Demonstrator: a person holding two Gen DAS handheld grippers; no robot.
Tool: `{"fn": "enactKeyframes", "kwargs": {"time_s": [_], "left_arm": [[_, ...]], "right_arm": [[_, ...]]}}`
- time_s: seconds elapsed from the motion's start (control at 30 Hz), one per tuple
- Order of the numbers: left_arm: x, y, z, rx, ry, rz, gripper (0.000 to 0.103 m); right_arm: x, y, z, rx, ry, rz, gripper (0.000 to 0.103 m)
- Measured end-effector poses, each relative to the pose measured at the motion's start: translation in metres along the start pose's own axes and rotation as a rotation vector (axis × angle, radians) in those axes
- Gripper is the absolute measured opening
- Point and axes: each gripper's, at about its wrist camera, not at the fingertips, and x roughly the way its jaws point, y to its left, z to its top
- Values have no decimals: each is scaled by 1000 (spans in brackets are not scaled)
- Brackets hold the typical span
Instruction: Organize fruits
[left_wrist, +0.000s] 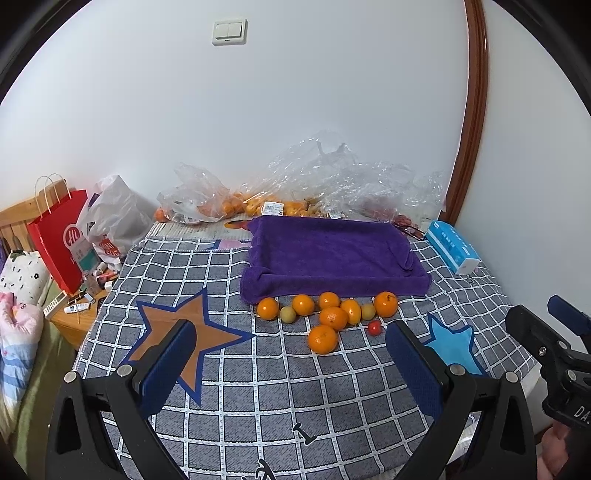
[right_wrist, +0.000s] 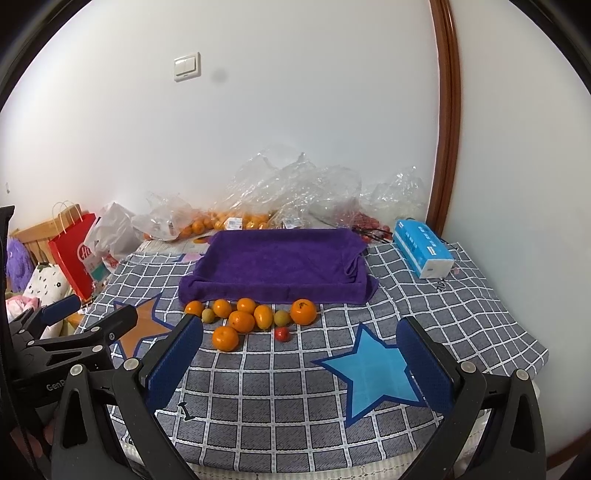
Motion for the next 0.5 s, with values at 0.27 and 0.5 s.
{"fn": "enactKeyframes", "kwargs": {"time_s": [0.27, 0.5], "left_arm": [[-2, 1, 1, -4, -7, -1, 103], [-4, 1, 4, 6, -10, 1, 103]], "right_arm": [[1, 1, -3, -3, -1, -4, 103], [4, -1, -1, -9, -6, -17, 103]]}}
